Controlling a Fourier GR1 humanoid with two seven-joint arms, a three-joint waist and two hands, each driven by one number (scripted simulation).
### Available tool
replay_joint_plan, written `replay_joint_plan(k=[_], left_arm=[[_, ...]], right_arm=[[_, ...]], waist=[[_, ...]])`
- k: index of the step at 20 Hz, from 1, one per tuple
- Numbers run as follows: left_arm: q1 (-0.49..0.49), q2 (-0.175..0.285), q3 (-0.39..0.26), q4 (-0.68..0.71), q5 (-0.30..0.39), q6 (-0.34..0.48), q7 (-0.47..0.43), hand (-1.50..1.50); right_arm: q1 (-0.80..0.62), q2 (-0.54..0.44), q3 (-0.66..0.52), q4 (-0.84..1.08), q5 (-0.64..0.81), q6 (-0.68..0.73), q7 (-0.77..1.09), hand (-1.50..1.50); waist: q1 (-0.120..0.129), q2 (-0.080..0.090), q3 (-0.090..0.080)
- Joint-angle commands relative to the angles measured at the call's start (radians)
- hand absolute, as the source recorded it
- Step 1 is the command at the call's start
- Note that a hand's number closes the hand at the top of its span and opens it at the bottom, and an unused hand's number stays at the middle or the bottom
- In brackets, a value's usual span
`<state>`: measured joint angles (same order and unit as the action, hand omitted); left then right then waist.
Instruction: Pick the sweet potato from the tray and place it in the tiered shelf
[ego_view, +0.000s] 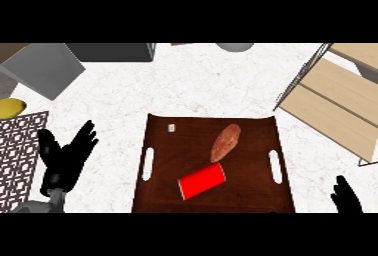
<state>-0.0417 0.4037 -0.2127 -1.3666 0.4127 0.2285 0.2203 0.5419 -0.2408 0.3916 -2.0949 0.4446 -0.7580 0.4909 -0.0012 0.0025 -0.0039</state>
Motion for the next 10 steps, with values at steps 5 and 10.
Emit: replay_joint_plan(k=[5,10], left_arm=[[-0.036,-0.042,-0.013,0.043,-0.028,0.007,-0.006,0.0],[-0.025,0.005,0.01,0.016,-0.013,-0.036,0.009,0.0]], right_arm=[[-0.179,0.064,0.064,-0.096,0.345,0.227,0.559,-1.5],[-0.44,0.184,-0.029,-0.004,0.478,0.384,0.821,-1.5]], waist=[[0.021,0.006,-0.002],[0.041,0.005,-0.001]])
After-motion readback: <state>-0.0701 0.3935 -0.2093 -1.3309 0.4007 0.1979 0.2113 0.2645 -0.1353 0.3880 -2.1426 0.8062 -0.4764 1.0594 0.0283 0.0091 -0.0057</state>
